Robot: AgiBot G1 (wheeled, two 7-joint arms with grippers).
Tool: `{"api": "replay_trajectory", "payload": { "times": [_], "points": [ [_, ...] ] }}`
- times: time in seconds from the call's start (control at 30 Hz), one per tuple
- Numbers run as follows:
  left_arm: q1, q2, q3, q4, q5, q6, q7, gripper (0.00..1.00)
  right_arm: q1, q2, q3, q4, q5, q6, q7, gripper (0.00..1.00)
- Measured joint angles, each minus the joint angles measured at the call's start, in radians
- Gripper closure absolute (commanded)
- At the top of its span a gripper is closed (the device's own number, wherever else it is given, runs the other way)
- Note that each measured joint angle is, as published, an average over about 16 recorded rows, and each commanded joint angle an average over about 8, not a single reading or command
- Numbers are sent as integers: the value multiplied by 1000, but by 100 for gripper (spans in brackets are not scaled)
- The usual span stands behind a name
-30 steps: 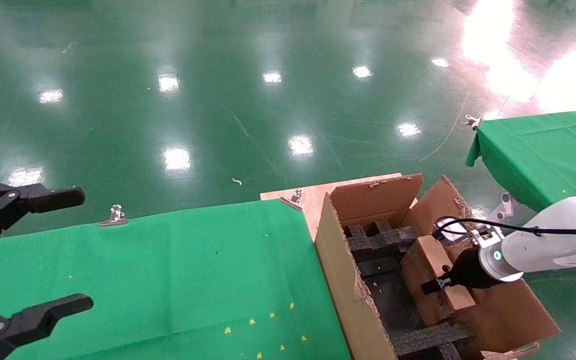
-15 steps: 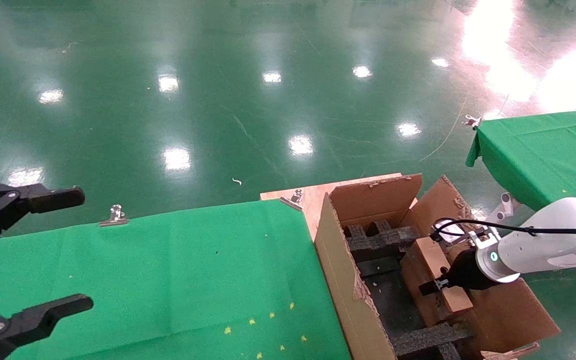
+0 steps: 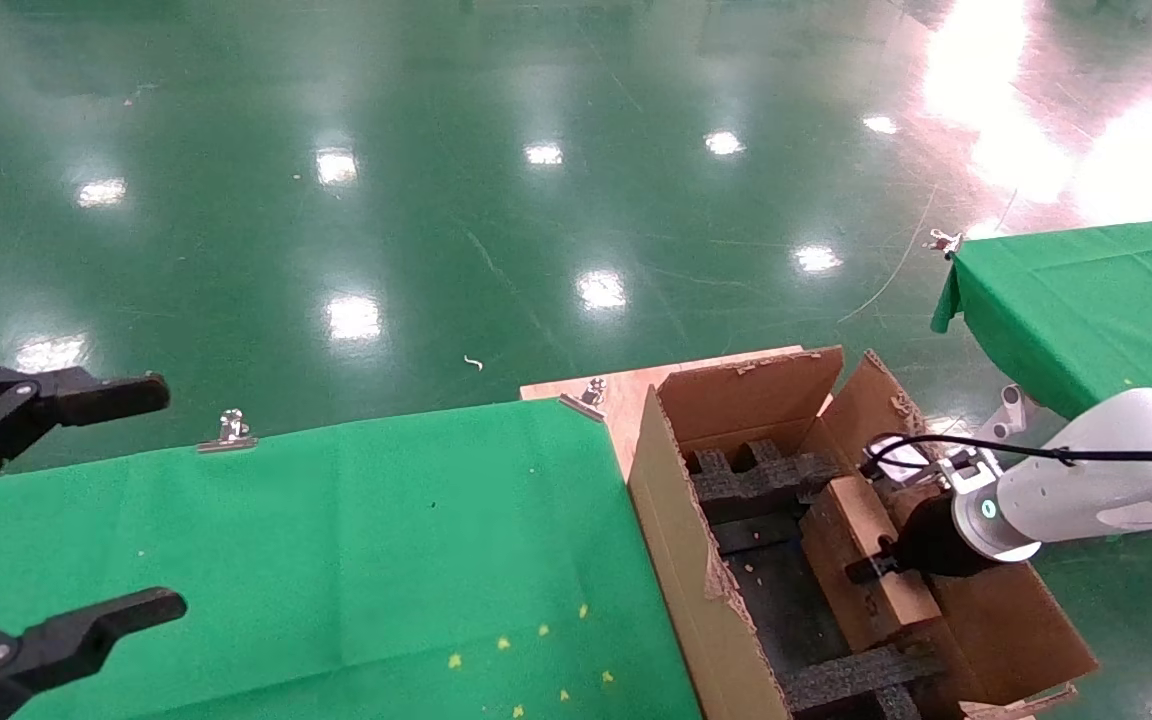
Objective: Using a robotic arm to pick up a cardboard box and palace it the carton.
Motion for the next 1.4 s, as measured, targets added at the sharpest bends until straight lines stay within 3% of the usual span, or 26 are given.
{"api": "replay_trajectory", "payload": {
  "times": [0.3,0.6,1.0,1.4],
  "points": [
    [0,0,0,0,0,0,0,0,49,25,11,42,-6,-2,1,0],
    [0,0,0,0,0,0,0,0,168,80,55,154,15,-23,0,0],
    [0,0,0,0,0,0,0,0,326,185,166,359,203,-158,13,0],
    [0,0,0,0,-1,0,0,0,359,222,213,413,314,-229,37,0]
  ]
}}
